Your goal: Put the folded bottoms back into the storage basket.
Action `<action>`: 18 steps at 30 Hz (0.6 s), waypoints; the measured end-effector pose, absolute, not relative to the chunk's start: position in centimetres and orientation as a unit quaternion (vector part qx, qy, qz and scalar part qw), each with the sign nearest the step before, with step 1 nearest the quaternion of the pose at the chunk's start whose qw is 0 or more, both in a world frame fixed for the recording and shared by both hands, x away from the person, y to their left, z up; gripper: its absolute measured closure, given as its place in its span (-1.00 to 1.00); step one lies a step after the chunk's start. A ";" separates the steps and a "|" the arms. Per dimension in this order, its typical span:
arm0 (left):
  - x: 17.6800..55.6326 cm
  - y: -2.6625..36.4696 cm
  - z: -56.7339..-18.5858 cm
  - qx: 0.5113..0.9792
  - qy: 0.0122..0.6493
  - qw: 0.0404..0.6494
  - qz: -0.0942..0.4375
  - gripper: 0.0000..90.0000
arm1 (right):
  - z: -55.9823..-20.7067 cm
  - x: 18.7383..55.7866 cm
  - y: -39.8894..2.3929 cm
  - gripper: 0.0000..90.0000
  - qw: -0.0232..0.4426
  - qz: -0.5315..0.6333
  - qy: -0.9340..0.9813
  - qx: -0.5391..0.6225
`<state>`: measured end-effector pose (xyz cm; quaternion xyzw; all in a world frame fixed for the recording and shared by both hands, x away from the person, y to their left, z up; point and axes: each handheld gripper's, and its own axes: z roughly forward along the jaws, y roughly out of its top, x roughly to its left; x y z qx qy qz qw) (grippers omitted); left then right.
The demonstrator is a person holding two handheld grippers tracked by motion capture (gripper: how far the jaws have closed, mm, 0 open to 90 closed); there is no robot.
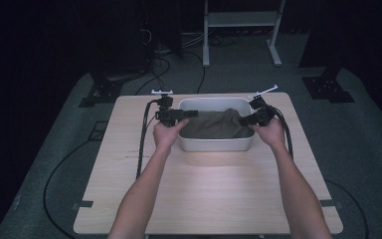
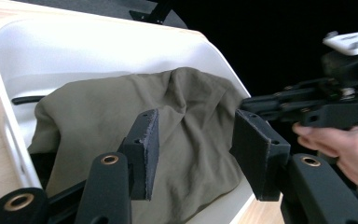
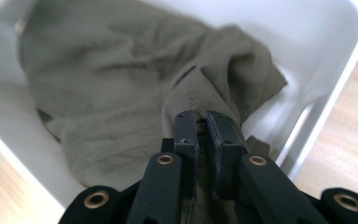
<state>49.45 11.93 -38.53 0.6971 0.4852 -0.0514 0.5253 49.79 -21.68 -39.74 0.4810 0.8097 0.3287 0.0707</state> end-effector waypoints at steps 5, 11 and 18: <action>49.5 12.0 -38.6 0.697 0.483 0.527 -0.056 0.12 | -40.4 50.0 -21.2 0.83 0.062 0.315 0.813 0.485; 49.3 12.0 -38.6 0.697 0.479 0.530 -0.058 0.11 | -39.6 49.8 -21.9 0.82 0.065 0.339 0.802 0.488; 49.0 11.7 -38.7 0.699 0.475 0.531 -0.064 0.10 | -38.8 49.2 -23.0 0.80 0.054 0.375 0.787 0.487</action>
